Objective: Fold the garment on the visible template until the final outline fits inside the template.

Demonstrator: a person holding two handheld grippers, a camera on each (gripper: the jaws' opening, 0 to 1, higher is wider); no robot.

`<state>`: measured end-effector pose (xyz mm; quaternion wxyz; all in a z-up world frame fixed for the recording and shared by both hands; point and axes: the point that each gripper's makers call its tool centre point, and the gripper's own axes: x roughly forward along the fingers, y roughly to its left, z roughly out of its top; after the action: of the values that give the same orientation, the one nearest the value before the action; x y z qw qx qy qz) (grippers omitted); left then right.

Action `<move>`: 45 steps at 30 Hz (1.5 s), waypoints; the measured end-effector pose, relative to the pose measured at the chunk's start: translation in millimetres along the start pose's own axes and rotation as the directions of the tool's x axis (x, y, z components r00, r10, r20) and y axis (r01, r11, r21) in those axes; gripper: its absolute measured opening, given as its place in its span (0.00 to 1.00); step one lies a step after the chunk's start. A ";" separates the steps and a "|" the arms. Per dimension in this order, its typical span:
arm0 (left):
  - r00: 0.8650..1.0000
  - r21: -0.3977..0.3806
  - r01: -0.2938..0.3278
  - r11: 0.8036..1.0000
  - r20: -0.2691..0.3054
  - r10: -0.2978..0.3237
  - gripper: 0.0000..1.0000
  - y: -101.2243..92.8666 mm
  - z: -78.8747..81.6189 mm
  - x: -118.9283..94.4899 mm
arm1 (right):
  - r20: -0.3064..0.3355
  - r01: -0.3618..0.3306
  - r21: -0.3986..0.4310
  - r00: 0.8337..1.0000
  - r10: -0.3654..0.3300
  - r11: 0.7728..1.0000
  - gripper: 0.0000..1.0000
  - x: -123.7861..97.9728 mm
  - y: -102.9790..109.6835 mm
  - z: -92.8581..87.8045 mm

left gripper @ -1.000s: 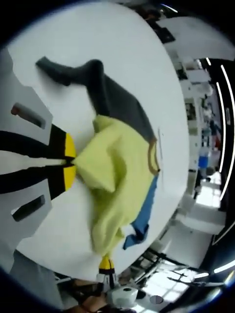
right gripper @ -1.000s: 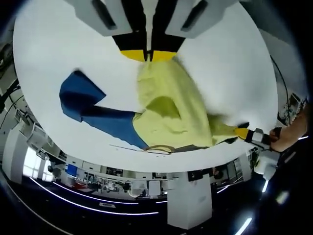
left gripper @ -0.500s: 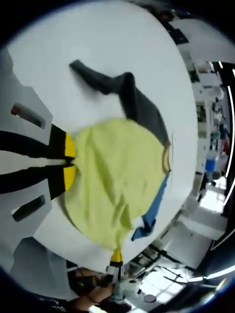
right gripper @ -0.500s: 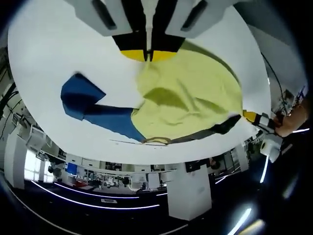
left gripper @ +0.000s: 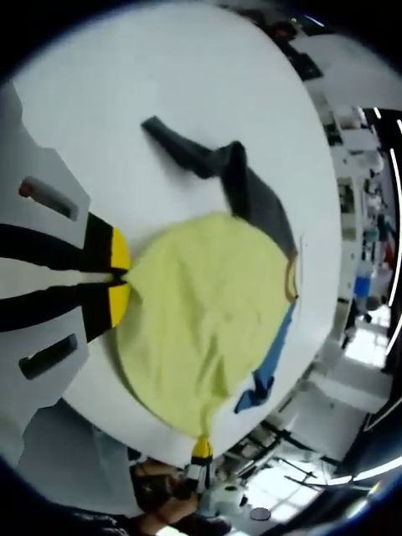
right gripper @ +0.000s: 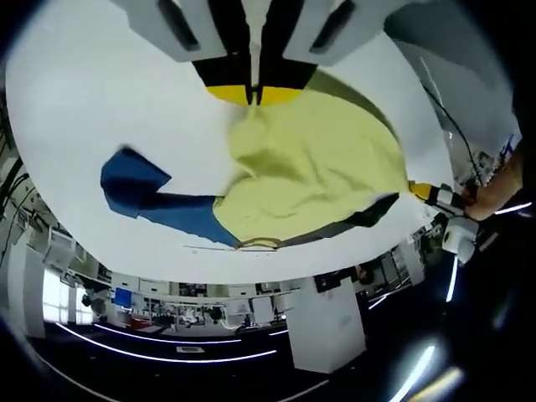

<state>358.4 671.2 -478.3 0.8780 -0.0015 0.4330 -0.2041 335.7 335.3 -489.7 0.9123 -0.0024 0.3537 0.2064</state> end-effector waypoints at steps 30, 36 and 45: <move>0.989 -0.061 0.001 0.998 -0.146 -0.010 0.01 2.4 -60.7 4.3 | -0.150 0.021 -0.001 0.988 -0.021 1.000 0.00 0.4 5.2 -53.2; 0.984 -0.072 -0.036 0.997 -0.177 0.023 0.04 8.0 -70.0 3.0 | -0.161 0.031 -0.010 0.986 -0.032 0.999 0.00 3.0 3.6 -56.7; 0.987 -0.073 -0.036 0.997 -0.159 0.024 0.15 4.7 -69.6 1.7 | -0.174 0.036 -0.003 0.984 -0.036 0.999 0.00 4.3 3.0 -59.8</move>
<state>308.0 687.0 -523.9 0.8431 -0.0118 0.5087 -0.1738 298.8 330.7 -536.8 0.8814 -0.0269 0.4321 0.1891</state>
